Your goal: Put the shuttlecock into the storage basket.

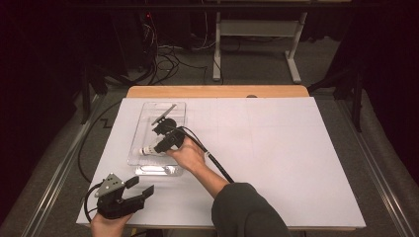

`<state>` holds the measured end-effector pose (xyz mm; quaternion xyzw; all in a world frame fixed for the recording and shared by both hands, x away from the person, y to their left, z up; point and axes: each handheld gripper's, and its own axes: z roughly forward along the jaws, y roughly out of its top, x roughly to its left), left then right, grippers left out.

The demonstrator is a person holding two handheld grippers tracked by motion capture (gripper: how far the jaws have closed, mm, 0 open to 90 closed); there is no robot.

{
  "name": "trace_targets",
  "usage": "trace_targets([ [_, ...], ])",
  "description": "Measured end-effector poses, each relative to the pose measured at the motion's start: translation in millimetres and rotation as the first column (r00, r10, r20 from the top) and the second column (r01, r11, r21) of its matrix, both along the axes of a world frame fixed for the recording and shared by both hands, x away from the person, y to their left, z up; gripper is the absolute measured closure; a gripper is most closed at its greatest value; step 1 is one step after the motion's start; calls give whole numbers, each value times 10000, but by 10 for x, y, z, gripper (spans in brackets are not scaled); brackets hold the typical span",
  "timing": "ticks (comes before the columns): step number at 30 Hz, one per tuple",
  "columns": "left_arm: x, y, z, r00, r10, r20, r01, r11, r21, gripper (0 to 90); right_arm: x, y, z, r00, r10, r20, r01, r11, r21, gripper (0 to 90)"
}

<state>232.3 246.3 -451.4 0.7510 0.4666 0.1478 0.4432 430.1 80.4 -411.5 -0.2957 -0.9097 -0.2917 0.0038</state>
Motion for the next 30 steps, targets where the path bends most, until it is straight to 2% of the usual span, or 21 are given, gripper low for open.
trace_targets([
  [14,-1,-1,0,10000,3,9,-3,10000,-17,334,10,-57,-21,9994,-14,-335,15,10000,36,574],
  [19,0,1,0,10000,5,3,-5,10000,-13,334,4,-75,-38,9991,-48,-414,47,10000,-34,563],
  [30,1,-4,-1,10000,-3,-2,3,10000,4,334,-4,-184,-36,9986,-197,-495,203,9997,123,572],
])
